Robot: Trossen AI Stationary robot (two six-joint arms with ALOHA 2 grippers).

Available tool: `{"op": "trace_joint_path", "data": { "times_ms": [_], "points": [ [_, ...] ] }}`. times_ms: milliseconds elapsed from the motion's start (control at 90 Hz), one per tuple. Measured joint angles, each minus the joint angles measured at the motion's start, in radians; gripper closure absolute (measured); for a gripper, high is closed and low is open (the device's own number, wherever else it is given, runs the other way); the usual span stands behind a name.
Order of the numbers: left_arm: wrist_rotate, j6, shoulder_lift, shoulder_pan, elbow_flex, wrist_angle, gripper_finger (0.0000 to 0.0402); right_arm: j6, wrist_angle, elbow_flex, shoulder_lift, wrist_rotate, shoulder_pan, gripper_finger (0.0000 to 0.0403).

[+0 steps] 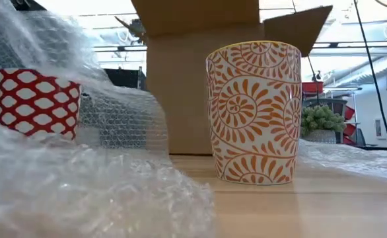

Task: Wrap mug
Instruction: Wrap the red mug with the bubble wrap

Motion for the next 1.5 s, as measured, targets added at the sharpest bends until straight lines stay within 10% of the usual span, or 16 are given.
{"op": "trace_joint_path", "data": {
  "times_ms": [544,967,1500],
  "points": [
    [-0.014,-0.005,0.053,-0.012,0.000,0.002,0.0400,0.296,-0.633,0.154,0.069,0.122,0.045,0.0300],
    [-0.046,-0.033,0.054,-0.012,0.000,0.007,0.0400,0.789,-1.049,0.153,0.363,0.645,0.020,0.0300],
    [-0.080,-0.033,0.054,-0.012,0.000,0.008,0.0400,1.061,-1.465,0.153,0.423,0.651,-0.137,0.0300]
  ]
}}
